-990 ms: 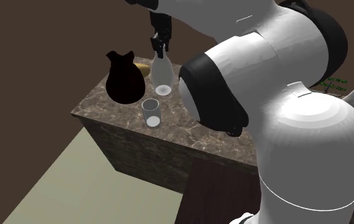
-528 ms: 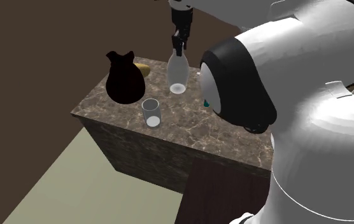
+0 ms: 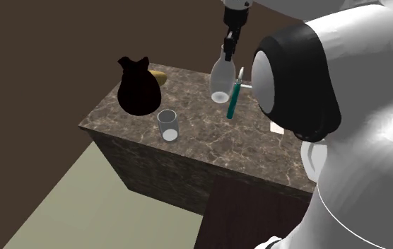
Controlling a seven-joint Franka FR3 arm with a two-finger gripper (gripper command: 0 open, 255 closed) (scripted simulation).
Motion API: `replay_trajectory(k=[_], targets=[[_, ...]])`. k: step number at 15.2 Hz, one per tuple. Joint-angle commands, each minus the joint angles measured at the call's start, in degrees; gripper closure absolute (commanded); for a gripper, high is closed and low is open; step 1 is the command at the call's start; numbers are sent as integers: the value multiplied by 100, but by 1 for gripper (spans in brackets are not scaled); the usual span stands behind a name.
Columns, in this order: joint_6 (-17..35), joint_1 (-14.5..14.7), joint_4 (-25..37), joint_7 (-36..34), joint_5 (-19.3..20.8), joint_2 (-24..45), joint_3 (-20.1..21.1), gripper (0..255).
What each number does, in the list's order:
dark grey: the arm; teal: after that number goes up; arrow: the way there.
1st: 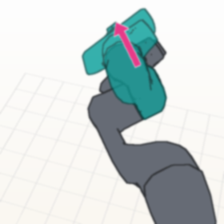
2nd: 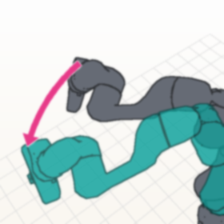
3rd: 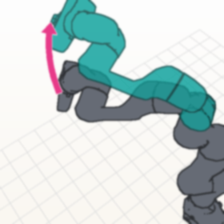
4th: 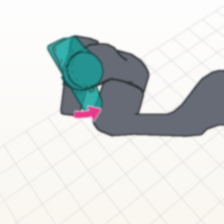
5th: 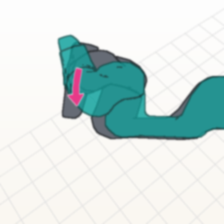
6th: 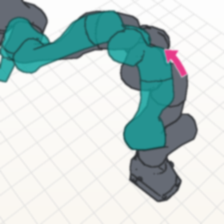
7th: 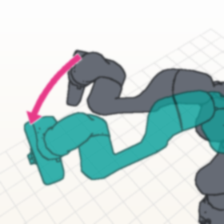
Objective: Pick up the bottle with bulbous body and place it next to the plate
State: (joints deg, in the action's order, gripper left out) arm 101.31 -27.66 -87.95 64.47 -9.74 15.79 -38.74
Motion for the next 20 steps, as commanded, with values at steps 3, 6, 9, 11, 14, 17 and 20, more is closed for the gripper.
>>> replay_trajectory(k=[3, 6, 9, 11, 14, 17, 20], targets=[[105, -270, -226, 469, 29, -124, -166, 255], [107, -525, -245, 852, -5, -121, -288, 255], [84, -811, -196, 1255, -78, -57, -403, 255], [55, -1021, -124, 1532, -148, 19, -472, 255], [-11, -1372, 43, 1957, -286, 183, -559, 255], [-108, -1768, 286, 2386, -459, 404, -621, 255], [-239, -2213, 610, 2807, -660, 679, -654, 255]])
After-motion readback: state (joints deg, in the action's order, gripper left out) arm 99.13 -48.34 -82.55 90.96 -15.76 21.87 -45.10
